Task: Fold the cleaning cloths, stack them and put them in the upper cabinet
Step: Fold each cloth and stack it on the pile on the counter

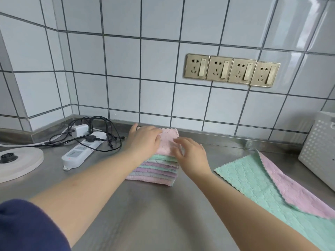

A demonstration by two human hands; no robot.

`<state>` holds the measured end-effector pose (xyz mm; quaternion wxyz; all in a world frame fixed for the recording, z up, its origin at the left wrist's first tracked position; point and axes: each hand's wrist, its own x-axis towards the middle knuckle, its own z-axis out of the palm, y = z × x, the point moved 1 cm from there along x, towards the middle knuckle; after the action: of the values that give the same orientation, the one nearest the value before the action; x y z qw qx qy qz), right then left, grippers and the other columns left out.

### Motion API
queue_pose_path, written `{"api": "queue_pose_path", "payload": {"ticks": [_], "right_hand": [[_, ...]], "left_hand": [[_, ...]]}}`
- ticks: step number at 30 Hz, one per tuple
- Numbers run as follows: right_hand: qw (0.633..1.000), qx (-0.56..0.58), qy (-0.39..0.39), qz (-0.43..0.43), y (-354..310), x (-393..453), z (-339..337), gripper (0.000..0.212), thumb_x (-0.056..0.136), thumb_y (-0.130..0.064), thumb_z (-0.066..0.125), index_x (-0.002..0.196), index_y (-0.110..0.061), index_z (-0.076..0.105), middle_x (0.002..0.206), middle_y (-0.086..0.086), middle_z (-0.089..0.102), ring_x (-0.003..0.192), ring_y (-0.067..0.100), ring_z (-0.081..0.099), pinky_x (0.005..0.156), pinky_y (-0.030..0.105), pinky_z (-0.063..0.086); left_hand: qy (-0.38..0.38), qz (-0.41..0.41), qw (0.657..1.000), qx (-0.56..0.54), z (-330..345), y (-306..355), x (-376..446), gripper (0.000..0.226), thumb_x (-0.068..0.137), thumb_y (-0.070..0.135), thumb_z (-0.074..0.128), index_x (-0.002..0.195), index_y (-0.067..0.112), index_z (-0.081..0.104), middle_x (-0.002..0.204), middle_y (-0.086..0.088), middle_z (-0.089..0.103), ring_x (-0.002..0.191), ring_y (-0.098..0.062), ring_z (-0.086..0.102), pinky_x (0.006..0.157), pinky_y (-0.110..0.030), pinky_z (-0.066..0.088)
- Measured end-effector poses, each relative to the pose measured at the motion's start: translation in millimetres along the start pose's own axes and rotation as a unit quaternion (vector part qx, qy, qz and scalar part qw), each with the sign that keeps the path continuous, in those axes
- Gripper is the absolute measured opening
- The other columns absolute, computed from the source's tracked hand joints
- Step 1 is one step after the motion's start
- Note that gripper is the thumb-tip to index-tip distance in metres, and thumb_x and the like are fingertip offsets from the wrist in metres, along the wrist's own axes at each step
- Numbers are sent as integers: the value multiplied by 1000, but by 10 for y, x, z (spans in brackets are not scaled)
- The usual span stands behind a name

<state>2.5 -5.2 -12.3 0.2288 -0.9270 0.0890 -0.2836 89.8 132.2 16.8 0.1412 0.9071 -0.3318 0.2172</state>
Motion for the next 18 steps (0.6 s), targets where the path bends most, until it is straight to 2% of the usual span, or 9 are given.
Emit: {"api": "queue_pose_path", "payload": {"ticks": [3, 5, 7, 11, 14, 18], "right_hand": [[1000, 10, 24, 3, 223, -198, -241, 29, 92, -29, 54, 119, -24, 62, 125, -7, 60, 117, 16, 54, 101, 31, 37], [999, 6, 17, 36, 409, -390, -441, 30, 92, -27, 55, 121, -23, 61, 123, -7, 60, 108, 16, 58, 82, 17, 34], [997, -6, -6, 77, 606, -597, -629, 30, 92, -29, 55, 122, -25, 60, 120, -8, 59, 101, 15, 58, 72, 15, 30], [985, -80, -59, 143, 1113, -1045, -1001, 28, 90, -34, 57, 117, -29, 63, 119, -10, 60, 106, 9, 57, 82, 21, 41], [965, -142, -122, 184, 1368, -1243, -1185, 33, 88, -40, 58, 119, -30, 63, 118, -7, 58, 108, 11, 56, 82, 23, 42], [959, -125, -133, 219, 1637, -1432, -1373, 34, 84, -38, 65, 116, -27, 66, 115, -4, 58, 107, 14, 56, 85, 23, 42]], "left_hand": [[26, 73, 996, -41, -77, 405, -30, 35, 93, 27, 42, 126, 30, 52, 127, 11, 57, 122, -12, 48, 117, -42, 8], [11, 127, 989, -69, -16, 754, -109, 35, 92, 29, 45, 126, 29, 52, 123, 11, 59, 121, -13, 48, 117, -42, 5], [-20, 174, 982, -70, 109, 1071, -198, 35, 92, 29, 45, 127, 30, 52, 125, 10, 57, 122, -14, 47, 117, -39, 4], [-126, 199, 970, -59, 470, 1646, -330, 35, 95, 27, 44, 129, 29, 50, 132, 7, 52, 127, -17, 43, 117, -42, 6], [-183, 177, 964, -80, 741, 1781, -373, 36, 95, 26, 45, 130, 29, 50, 138, 7, 49, 130, -17, 41, 115, -44, 9], [-218, 178, 957, -69, 945, 1954, -346, 37, 94, 26, 47, 131, 29, 50, 140, 9, 46, 133, -14, 36, 112, -42, 15]]}}
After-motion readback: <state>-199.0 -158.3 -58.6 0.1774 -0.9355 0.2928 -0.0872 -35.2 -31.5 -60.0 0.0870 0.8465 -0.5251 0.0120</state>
